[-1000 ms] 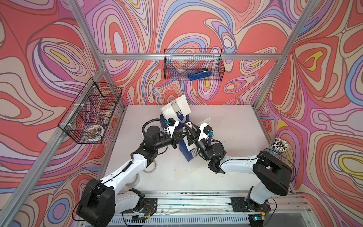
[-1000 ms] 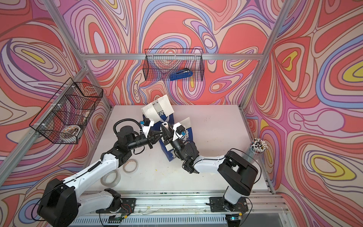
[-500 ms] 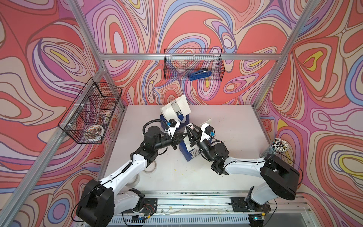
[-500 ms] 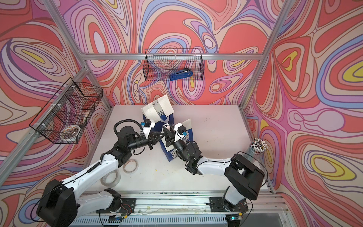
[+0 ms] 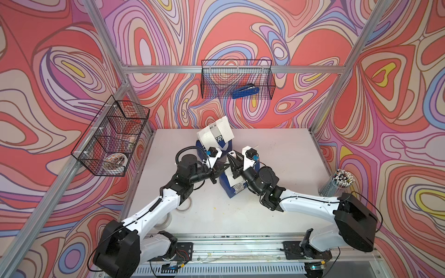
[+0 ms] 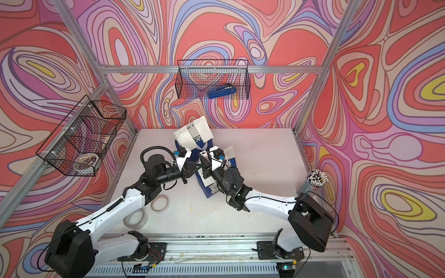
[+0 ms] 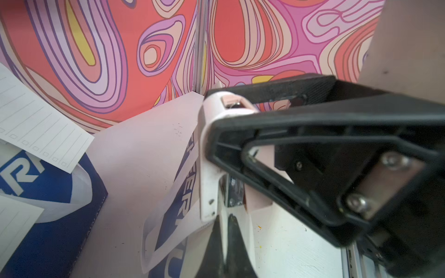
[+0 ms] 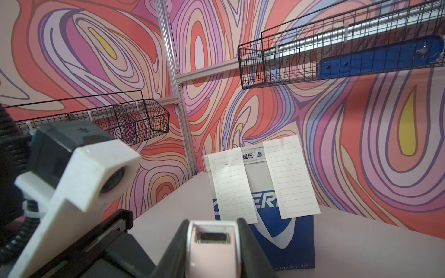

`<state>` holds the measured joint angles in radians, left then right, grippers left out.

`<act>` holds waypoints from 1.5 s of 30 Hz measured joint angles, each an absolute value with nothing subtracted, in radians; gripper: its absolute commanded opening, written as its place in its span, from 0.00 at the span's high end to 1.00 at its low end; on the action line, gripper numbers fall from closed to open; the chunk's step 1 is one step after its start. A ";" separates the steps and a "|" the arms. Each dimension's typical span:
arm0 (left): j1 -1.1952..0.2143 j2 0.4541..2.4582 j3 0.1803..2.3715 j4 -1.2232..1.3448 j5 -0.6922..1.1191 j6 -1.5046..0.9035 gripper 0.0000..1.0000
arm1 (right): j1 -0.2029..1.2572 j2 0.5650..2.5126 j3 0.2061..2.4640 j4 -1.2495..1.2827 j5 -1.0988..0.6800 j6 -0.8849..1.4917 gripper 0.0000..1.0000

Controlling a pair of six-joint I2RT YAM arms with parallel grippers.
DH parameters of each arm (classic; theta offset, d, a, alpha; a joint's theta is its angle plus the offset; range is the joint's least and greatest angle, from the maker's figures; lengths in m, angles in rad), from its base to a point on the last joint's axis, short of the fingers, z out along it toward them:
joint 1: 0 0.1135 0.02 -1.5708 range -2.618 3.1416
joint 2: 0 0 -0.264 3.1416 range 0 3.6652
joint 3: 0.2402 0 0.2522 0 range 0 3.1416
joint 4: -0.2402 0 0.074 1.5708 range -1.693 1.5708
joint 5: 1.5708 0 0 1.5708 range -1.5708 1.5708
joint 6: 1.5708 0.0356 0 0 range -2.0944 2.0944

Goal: Staple the receipts to the bags
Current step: Place the stapler in the takeout bag.

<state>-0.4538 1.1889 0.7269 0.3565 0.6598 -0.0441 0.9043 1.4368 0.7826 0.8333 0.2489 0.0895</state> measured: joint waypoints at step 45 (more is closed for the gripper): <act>-0.493 1.200 0.785 0.266 0.600 0.123 1.00 | 0.893 1.369 1.033 0.114 0.266 0.227 0.80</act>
